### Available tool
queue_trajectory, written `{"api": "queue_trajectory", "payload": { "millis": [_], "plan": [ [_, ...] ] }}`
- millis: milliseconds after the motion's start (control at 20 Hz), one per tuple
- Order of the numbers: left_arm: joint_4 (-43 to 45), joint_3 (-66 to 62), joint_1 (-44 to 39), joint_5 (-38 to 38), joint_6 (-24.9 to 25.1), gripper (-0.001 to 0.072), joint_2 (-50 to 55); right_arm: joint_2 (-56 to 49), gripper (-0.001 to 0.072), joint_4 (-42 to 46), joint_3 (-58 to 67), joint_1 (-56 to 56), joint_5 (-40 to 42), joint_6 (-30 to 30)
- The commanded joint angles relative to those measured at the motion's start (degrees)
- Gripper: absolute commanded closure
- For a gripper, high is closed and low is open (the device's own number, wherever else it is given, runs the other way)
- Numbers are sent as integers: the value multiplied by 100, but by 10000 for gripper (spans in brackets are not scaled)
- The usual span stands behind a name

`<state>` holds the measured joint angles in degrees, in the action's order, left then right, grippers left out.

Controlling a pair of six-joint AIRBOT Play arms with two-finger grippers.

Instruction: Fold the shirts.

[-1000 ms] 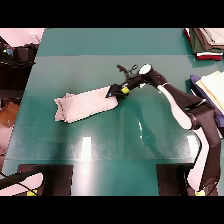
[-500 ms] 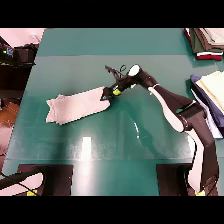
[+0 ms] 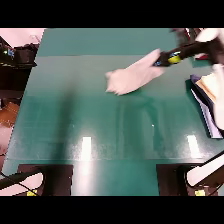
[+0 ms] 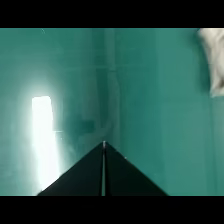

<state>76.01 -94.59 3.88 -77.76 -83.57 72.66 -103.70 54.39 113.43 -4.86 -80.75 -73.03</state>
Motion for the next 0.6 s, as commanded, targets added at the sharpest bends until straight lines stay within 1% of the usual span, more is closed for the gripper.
{"api": "queue_trajectory", "payload": {
  "millis": [0,150,250,350,500,550],
  "plan": [
    [-229,2,-2,-146,-2,684,0,562,702,275,13,-1504,212,-44],
    [-326,2,-4,-431,-24,685,0,704,702,264,15,-2583,588,-44],
    [-431,2,-4,-505,-48,684,0,721,702,245,15,-3064,697,-39],
    [-557,2,-4,-531,-48,685,0,719,702,212,15,-3383,811,-15],
    [-627,2,-4,-520,-50,685,2,758,702,140,15,-3578,887,33],
    [-627,2,-4,-518,-50,685,2,787,702,-37,15,-3602,901,162]
  ]
}}
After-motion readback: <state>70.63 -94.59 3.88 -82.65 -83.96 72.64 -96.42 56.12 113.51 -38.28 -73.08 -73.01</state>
